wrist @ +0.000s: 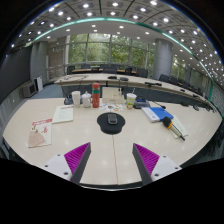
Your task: Arrange mouse
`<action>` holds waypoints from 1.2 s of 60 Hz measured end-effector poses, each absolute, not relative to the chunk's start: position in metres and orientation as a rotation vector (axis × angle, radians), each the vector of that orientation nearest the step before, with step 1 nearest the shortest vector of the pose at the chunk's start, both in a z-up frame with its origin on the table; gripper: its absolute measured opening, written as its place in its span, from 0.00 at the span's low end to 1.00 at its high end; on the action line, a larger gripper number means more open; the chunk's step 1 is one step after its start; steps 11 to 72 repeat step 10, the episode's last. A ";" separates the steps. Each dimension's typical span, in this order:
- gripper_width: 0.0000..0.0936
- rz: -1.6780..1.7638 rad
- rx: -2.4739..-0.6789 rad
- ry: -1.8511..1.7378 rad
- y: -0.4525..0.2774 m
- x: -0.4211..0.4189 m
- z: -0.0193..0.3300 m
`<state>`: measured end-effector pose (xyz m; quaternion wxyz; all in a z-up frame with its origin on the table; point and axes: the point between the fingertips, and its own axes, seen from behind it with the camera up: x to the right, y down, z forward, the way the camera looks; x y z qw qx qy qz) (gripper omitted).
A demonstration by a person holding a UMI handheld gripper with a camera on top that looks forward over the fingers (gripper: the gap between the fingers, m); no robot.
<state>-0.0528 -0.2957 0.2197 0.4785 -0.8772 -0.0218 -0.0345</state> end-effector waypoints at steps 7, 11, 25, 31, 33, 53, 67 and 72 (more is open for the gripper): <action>0.91 -0.083 -2.132 -0.041 -0.297 -0.051 0.223; 0.91 -0.083 -2.129 -0.039 -0.298 -0.050 0.225; 0.91 -0.083 -2.129 -0.039 -0.298 -0.050 0.225; 0.91 -0.083 -2.129 -0.039 -0.298 -0.050 0.225; 0.91 -0.083 -2.129 -0.039 -0.298 -0.050 0.225; 0.91 -0.083 -2.129 -0.039 -0.298 -0.050 0.225; 0.91 -0.083 -2.129 -0.039 -0.298 -0.050 0.225; 0.91 -0.083 -2.129 -0.039 -0.298 -0.050 0.225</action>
